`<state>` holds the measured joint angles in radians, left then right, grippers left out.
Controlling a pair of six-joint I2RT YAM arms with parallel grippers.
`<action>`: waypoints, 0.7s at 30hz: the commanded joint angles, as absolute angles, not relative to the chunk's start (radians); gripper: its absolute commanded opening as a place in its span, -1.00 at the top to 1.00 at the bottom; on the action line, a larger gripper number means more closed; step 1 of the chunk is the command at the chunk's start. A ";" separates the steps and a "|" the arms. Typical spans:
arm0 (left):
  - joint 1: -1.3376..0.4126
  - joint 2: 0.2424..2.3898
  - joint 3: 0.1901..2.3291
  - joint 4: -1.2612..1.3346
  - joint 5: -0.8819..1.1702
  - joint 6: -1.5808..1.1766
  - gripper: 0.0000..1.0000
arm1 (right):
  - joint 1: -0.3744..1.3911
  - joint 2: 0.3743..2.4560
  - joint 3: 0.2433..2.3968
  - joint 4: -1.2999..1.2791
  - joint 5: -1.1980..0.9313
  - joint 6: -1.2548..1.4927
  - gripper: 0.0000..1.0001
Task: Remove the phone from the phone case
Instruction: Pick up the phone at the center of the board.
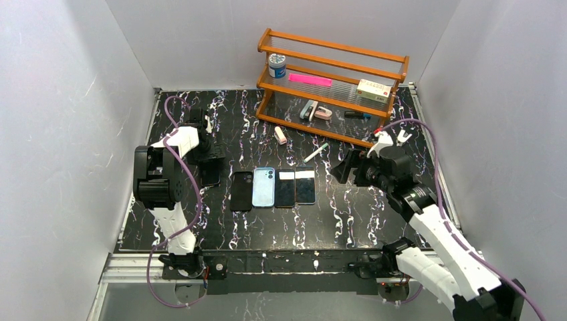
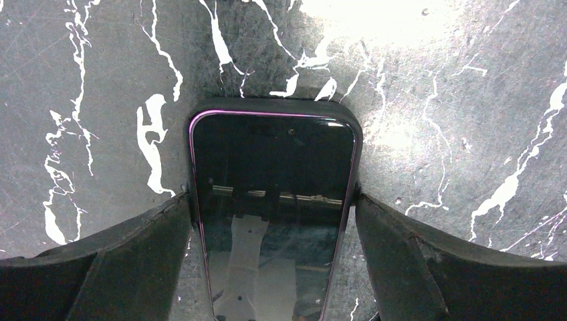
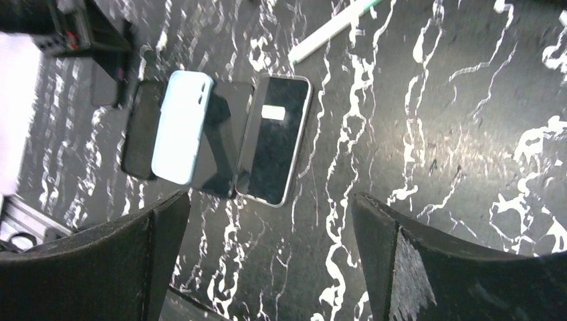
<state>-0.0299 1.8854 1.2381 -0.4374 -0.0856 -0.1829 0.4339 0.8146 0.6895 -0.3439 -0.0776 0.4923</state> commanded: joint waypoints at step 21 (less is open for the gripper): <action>-0.026 1.782 1.166 -0.532 0.028 -0.308 0.41 | 0.432 0.811 0.655 -0.215 -0.147 0.460 -0.97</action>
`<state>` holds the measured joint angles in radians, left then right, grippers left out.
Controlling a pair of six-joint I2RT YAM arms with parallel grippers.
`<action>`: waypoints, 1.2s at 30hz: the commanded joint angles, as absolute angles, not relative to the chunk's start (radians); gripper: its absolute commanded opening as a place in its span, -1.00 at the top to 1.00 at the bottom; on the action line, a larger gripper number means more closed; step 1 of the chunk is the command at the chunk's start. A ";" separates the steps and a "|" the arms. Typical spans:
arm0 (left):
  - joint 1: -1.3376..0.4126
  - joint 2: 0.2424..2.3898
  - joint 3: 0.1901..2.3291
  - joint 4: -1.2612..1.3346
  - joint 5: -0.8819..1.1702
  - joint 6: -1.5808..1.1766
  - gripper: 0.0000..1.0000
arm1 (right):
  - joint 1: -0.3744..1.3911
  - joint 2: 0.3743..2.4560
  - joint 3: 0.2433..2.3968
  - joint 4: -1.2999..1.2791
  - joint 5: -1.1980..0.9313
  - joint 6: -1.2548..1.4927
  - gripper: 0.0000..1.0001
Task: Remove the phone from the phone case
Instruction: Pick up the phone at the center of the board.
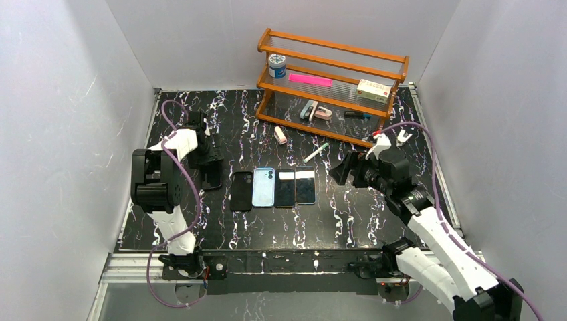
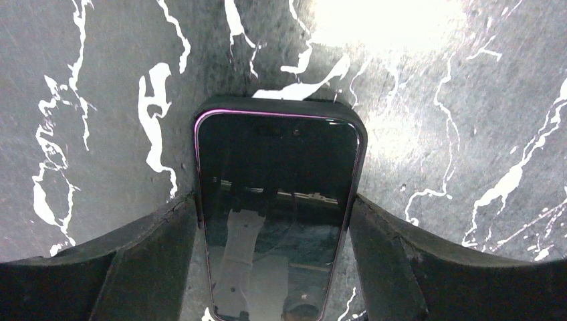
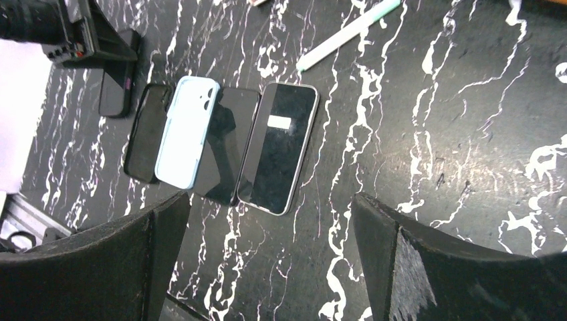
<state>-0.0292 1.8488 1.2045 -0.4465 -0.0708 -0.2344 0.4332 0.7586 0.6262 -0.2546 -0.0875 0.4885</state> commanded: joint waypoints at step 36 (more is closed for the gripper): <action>-0.031 1.273 0.934 -0.354 0.399 -0.687 1.00 | 0.643 1.205 0.773 0.170 -0.420 0.542 -0.97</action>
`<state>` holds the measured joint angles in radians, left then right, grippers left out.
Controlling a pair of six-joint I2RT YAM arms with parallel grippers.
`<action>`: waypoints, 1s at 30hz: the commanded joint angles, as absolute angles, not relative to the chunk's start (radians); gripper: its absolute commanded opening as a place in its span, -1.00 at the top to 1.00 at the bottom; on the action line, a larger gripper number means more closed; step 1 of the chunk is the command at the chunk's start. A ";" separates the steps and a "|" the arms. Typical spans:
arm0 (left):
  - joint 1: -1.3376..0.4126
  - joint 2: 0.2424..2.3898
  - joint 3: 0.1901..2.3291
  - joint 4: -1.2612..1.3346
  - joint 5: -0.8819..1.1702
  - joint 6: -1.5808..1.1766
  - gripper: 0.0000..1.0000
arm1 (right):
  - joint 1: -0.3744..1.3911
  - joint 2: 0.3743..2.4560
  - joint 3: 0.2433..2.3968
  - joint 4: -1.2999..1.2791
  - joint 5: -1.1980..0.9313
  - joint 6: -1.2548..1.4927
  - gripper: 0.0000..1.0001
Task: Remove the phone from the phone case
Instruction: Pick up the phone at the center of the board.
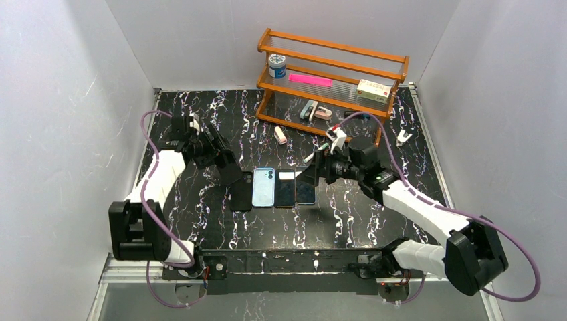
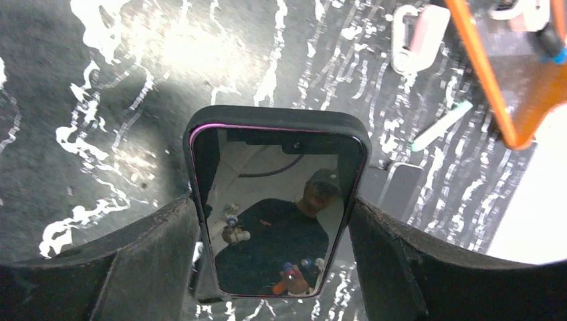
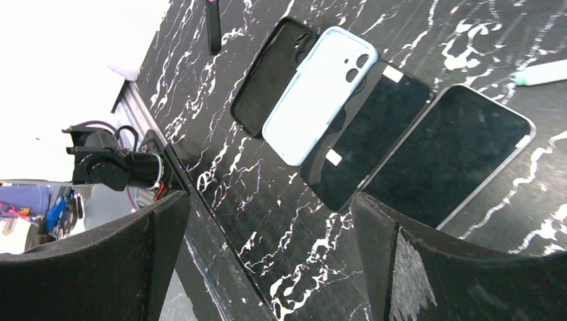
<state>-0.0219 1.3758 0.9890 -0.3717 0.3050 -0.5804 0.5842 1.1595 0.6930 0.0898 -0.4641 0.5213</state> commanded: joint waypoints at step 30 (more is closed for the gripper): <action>-0.238 1.002 0.813 -0.296 0.304 -0.945 1.00 | 0.959 1.629 1.089 0.282 -0.321 0.627 -0.28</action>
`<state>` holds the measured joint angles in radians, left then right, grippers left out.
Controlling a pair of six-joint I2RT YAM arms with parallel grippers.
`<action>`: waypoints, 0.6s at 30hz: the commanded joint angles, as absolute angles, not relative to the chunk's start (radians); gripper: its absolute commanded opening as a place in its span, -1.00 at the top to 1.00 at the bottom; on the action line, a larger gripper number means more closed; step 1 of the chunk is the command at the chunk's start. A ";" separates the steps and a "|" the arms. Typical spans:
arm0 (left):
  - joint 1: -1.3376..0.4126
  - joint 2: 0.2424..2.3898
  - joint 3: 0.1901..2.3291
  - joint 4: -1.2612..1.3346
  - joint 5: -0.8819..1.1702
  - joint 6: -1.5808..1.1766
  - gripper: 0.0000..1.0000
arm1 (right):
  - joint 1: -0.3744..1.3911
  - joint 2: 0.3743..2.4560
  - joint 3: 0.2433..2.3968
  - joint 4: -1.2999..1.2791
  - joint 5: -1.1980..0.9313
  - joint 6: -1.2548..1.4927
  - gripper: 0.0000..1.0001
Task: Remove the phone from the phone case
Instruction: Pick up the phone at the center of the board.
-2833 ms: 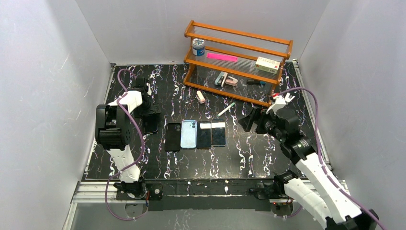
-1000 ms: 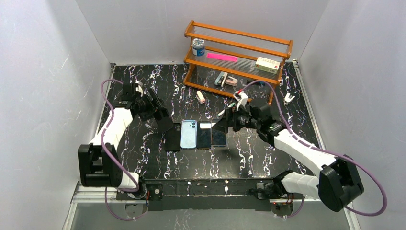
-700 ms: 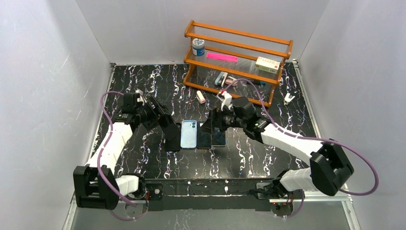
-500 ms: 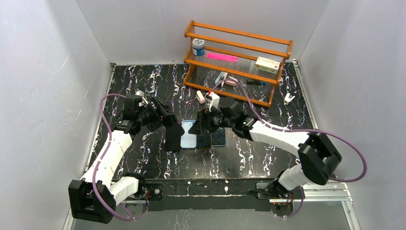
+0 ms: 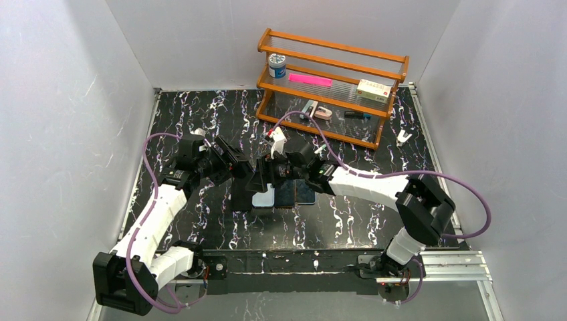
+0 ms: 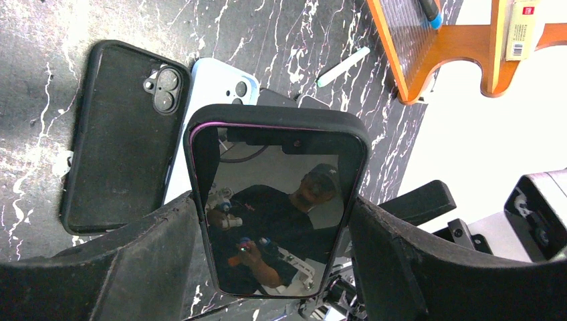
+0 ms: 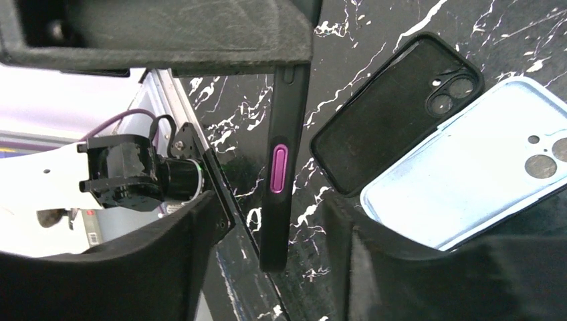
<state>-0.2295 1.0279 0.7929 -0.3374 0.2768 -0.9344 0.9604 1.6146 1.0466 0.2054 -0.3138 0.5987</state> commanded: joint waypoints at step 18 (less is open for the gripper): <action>-0.239 1.018 0.933 -0.280 0.339 -0.774 -0.96 | 0.830 1.467 0.962 0.416 -0.410 0.770 0.97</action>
<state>-0.2363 1.0283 0.8677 -0.3176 0.3000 -0.8177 0.8875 1.5669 0.9878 0.2913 -0.3664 0.7105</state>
